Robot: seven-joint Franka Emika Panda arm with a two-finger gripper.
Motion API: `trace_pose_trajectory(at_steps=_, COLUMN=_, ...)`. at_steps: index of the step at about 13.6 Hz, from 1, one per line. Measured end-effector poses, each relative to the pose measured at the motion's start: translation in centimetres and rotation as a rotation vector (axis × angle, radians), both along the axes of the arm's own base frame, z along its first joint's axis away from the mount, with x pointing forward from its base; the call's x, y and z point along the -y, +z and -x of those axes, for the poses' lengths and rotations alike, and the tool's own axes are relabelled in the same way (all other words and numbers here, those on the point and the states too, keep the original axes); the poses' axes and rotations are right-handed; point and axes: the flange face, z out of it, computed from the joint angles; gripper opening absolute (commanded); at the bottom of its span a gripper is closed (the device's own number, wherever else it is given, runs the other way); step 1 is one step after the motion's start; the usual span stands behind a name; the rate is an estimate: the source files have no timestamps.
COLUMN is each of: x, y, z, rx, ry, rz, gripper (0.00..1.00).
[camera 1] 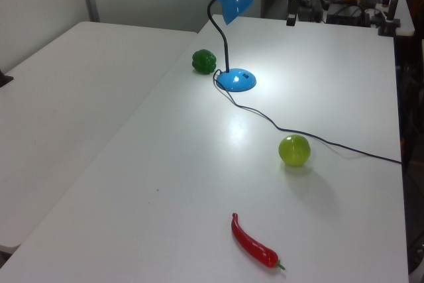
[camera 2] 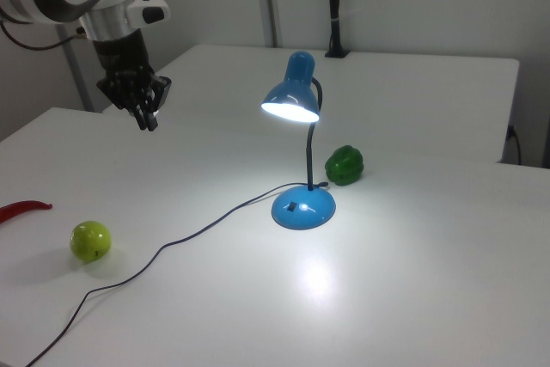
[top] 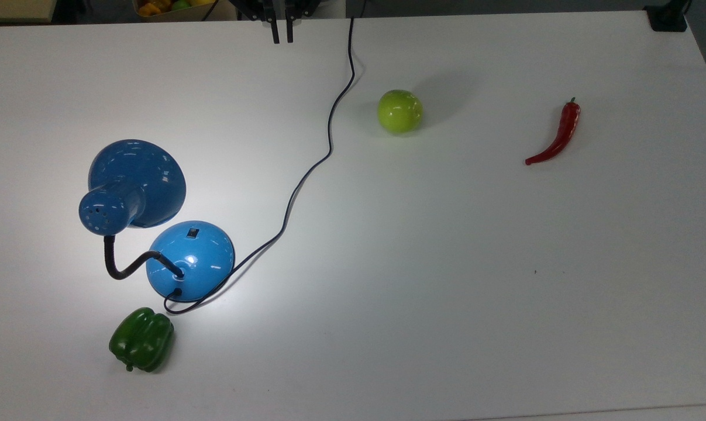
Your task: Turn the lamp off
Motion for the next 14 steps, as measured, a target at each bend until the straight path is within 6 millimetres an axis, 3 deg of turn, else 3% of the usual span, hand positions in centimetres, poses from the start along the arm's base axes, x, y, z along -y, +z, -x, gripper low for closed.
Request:
trace_pose_trajectory(at_steps=9, x=0.4, y=0.0, z=0.0, rx=0.000, ry=-0.008, rz=-0.008, gripper=0.00)
trace_pose_trajectory(at_steps=14, x=4.6, y=-0.9, z=-0.3, rx=-0.017, ry=-0.081, rz=-0.005, gripper=0.00)
